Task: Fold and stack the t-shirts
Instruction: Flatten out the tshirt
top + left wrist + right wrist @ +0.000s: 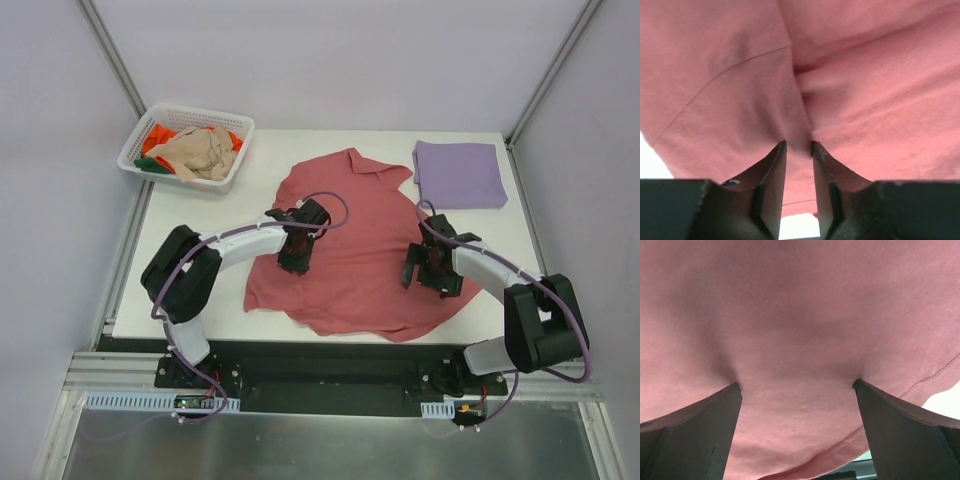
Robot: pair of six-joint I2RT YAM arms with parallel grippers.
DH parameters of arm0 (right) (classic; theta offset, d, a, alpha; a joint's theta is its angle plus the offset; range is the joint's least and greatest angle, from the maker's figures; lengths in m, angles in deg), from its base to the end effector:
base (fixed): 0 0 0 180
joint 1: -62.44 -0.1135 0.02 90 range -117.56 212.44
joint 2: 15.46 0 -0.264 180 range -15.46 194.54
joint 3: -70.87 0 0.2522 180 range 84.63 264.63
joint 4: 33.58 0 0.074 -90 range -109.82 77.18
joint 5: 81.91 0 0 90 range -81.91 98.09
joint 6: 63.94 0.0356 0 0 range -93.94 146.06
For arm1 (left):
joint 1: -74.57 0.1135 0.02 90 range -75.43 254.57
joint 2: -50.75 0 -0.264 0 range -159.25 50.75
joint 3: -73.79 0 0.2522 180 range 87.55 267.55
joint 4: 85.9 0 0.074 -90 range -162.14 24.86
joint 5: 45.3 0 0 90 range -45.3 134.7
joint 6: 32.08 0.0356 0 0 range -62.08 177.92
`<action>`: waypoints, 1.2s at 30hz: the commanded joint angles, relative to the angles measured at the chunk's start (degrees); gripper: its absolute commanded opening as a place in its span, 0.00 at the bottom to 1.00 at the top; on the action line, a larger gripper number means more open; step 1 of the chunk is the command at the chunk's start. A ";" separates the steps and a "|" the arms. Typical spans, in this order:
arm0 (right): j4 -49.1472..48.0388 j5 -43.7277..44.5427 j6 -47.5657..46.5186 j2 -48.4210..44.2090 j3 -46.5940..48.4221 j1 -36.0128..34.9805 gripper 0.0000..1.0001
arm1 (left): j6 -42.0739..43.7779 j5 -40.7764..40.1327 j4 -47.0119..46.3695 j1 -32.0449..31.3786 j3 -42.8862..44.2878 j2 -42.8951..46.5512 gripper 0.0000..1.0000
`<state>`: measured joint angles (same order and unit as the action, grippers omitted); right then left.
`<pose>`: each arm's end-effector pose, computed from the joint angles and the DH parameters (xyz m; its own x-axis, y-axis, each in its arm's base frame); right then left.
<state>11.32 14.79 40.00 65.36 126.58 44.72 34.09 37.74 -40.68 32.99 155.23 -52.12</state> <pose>0.2333 0.0702 0.1643 -0.9325 -0.0468 -0.3582 -0.0409 0.9989 -0.0241 0.2698 -0.2336 0.1783 -0.8799 0.2445 -0.4075 0.2923 0.9546 -0.0584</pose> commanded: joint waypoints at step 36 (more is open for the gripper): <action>7.62 2.53 -3.83 -4.78 3.93 6.90 0.99 | -1.93 10.63 -8.59 24.64 -13.55 30.81 0.99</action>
<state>14.71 15.69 34.62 65.78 133.16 51.28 25.61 33.19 -40.37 65.09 138.00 -21.70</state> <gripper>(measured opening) 0.993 0.989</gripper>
